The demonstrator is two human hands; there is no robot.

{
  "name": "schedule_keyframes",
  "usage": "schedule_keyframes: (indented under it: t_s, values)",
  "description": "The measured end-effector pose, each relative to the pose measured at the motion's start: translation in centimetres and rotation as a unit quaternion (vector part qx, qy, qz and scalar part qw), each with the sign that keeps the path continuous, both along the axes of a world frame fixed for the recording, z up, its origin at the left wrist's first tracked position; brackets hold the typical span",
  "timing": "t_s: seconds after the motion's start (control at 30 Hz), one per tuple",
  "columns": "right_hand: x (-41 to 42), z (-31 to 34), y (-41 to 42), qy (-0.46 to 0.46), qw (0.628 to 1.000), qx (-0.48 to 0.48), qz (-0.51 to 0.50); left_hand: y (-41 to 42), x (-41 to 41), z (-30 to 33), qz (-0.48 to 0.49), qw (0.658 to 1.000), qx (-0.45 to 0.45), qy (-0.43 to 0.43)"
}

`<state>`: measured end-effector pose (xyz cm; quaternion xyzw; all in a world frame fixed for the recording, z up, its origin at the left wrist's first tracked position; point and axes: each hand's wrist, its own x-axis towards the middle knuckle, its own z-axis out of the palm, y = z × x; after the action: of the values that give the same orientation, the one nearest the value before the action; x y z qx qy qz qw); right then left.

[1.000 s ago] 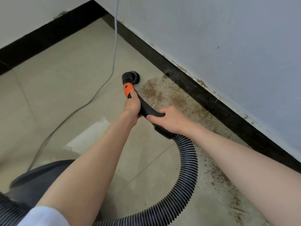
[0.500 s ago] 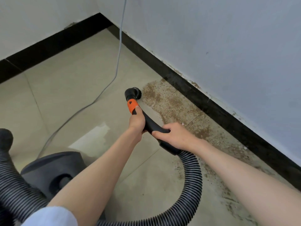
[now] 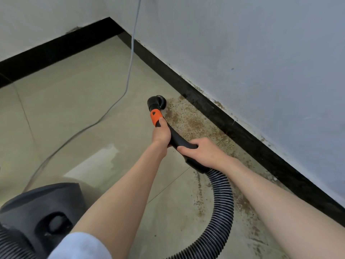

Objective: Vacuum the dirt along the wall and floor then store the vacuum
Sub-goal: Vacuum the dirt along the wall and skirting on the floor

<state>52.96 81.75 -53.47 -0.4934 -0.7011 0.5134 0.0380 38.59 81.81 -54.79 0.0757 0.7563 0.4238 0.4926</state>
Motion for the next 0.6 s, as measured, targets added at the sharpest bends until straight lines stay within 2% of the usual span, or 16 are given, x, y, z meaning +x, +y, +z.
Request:
schedule_keyframes:
  t_s: [0.13,0.4,0.6]
  values:
    - [-0.2,-0.7,1.0,-0.001,1.000,0.008,-0.021,1.6,-0.5,-0.5,-0.008,1.000,0.013,-0.004]
    - [1.5,-2.1,-0.4,0.005,0.993,0.027,-0.111,3.1,1.6,-1.4,-0.110,0.993,-0.006,0.033]
    - [0.7,-1.5,-0.7,0.005,0.994,0.032,-0.107,2.8,1.0,-0.8,-0.115,0.993,0.001,0.019]
